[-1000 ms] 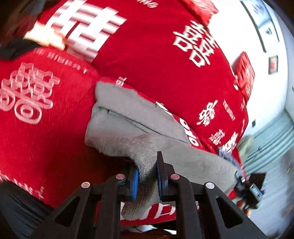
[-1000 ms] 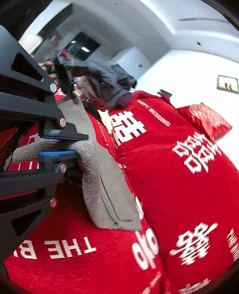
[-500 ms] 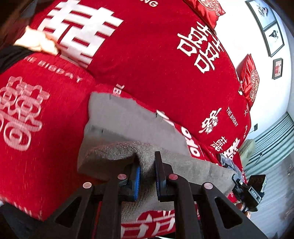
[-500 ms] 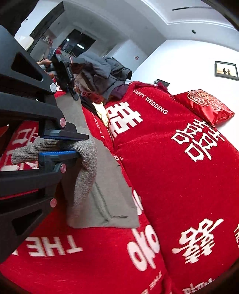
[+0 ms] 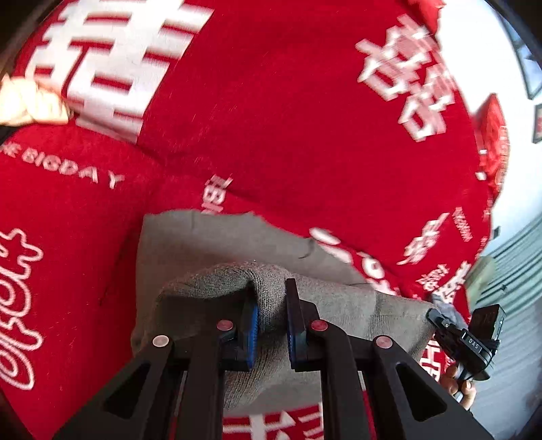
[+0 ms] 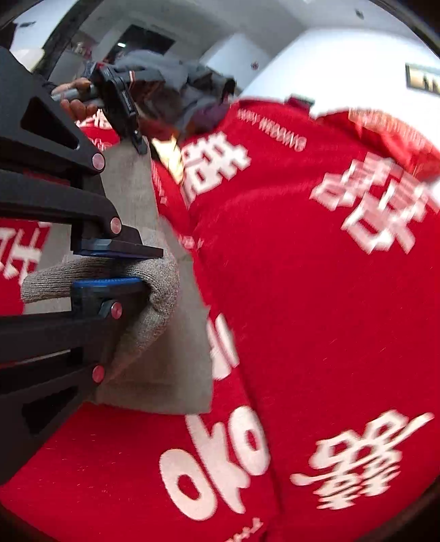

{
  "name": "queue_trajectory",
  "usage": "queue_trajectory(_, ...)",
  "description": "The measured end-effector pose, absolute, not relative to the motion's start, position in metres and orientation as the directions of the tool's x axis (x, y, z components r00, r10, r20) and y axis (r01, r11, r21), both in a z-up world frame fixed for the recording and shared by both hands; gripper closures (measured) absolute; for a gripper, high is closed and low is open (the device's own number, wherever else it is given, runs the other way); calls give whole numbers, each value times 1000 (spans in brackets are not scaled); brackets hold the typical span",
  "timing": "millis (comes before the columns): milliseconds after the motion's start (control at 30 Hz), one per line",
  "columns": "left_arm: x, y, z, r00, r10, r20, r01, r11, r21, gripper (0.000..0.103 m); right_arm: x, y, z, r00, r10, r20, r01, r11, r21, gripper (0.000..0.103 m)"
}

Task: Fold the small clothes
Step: 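Lift the gripped edge with both tools and fold it over the body, then lay the folded edge down and open both tools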

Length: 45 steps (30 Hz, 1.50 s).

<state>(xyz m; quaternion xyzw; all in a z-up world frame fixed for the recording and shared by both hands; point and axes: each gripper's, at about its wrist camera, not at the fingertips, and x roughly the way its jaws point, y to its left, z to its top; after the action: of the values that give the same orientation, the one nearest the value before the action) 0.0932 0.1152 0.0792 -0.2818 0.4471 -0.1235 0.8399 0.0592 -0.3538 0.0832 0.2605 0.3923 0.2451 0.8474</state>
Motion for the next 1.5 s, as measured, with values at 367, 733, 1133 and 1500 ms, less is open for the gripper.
queue_trajectory(367,133,122,6,446,-474,-759,-173,786,-593,72,106,-347,20,504,541,-674,-84,807,584,88)
queue_trajectory(733,80,95,21,452,-482,-750,-67,821,-568,23,62,-337,18,471,580,-665,-160,797,582,54)
queue_trajectory(1133,111,84,48,490,-450,-747,-27,848,-529,91,79,-329,54,511,629,-586,-232,757,611,91)
queue_trajectory(1500,214,113,19,488,-411,-770,-305,746,-592,26,200,-324,32,485,554,-677,-15,779,627,61)
